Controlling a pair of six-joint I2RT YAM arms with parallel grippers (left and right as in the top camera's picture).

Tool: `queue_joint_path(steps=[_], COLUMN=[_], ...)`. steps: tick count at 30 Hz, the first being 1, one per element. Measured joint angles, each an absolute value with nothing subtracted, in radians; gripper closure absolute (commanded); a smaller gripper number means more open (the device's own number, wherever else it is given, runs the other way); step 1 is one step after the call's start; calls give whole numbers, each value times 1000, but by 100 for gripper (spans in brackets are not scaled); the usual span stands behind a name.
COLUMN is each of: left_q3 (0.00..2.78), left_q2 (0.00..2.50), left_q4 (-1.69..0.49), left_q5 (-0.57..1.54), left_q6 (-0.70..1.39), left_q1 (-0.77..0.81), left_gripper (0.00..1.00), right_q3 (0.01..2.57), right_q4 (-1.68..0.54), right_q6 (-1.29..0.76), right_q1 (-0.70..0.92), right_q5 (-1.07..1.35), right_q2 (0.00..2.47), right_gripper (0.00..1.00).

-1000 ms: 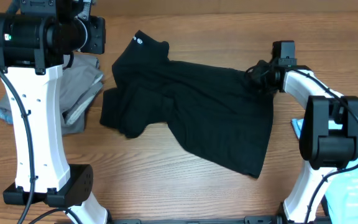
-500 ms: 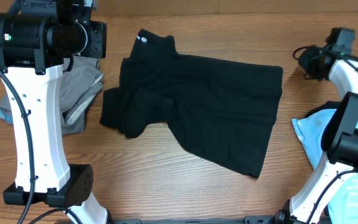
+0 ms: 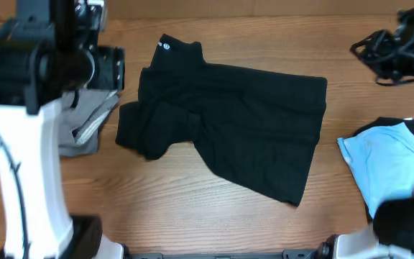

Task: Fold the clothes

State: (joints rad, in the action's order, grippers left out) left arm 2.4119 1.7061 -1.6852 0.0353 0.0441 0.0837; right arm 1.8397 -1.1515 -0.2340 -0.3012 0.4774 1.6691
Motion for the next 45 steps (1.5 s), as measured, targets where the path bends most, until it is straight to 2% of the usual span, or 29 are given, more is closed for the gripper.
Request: queue_joint_path(steps=[4,7,9,13,17,19,20,22,25,26,28,36,37,38,39,40,45], left_q3=[2127,1850,1688,1383,1237,1216,1214,1213,1213,1213,1213,1250,1273,1291,1324,1344,1443], left_q2=[1535,1531,1561,1603,1662,1715,1736,1777,1834,1847,1866,1867,1867,1867,1867,1867,1866], left_q4=[-1687,-1622,-1500,-1243,-1045,-978,-949,-900,-864,-867,-895,-1109,-1139,-1157,-1187,-1207,-1333], left_q5=[42,45,46,76,112,115,116,117,120,120,125,116,113,110,104,100,27], left_q6=[86,119,133,140,151,151,149,139,128,121,120,101,98,96,94,94,75], left_q1=[84,84,84,84,84,84,84,84,84,84,84,41,27,15,-1,-10,-41], left_gripper=[28,20,18,20,25,33,44,56,87,92,96,96,96,96,96,96,96], right_q3=[1874,1830,1761,1567,1394,1259,1200,1122,955,925,846,709,689,669,652,640,629], right_q4=[-1349,-1481,-1485,-1477,-1404,-1348,-1321,-1279,-1168,-1146,-1089,-1042,-1028,-1007,-996,-981,-979], right_q6=[-235,-237,-237,-239,-247,-257,-266,-282,-344,-360,-398,-456,-464,-470,-486,-496,-549], right_q1=[-295,-270,-253,-232,-219,-207,-204,-202,-202,-202,-202,-201,-200,-196,-194,-192,-207], right_q5=[488,441,424,399,393,393,393,393,393,393,393,430,440,446,457,460,436], right_q2=[1520,1531,1550,1577,1574,1574,1576,1576,1575,1576,1576,1576,1576,1575,1575,1573,1570], right_gripper=[55,55,55,54,54,54,54,54,54,55,55,56,64,78,83,96,96])
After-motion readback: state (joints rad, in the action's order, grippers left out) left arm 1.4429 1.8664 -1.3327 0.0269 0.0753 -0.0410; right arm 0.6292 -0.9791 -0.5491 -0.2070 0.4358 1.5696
